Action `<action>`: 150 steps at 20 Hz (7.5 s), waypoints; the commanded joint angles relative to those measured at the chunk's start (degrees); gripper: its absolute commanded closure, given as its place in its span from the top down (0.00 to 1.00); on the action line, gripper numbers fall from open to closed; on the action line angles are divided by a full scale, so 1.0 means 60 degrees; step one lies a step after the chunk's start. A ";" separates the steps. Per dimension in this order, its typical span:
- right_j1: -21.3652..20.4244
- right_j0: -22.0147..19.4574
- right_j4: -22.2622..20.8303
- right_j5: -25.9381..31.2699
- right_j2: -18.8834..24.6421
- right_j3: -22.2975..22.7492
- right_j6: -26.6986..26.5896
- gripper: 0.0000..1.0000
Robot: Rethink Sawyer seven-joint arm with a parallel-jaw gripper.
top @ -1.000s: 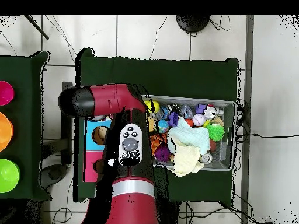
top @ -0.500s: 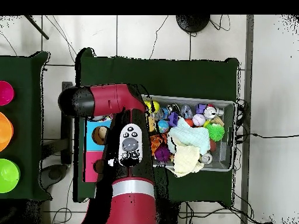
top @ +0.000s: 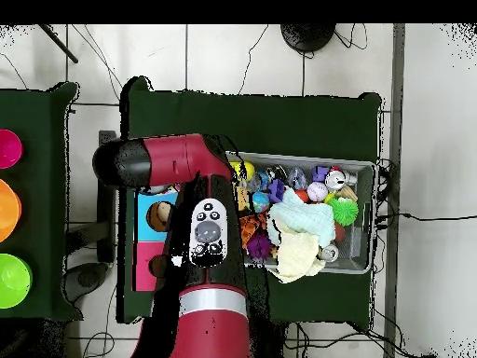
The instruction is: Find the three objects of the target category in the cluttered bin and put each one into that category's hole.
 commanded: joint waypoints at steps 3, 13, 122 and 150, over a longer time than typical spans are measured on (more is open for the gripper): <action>-0.0668 -0.0561 0.0097 0.1142 0.0277 0.1087 0.0525 0.00; -0.1520 -0.0652 0.0098 0.2664 0.0306 0.0819 0.0335 0.00; -0.0403 0.0411 0.0054 -0.0238 0.0003 0.1597 0.1822 0.00; -0.0502 0.0662 0.0151 -0.1515 -0.0008 0.2676 0.2018 0.00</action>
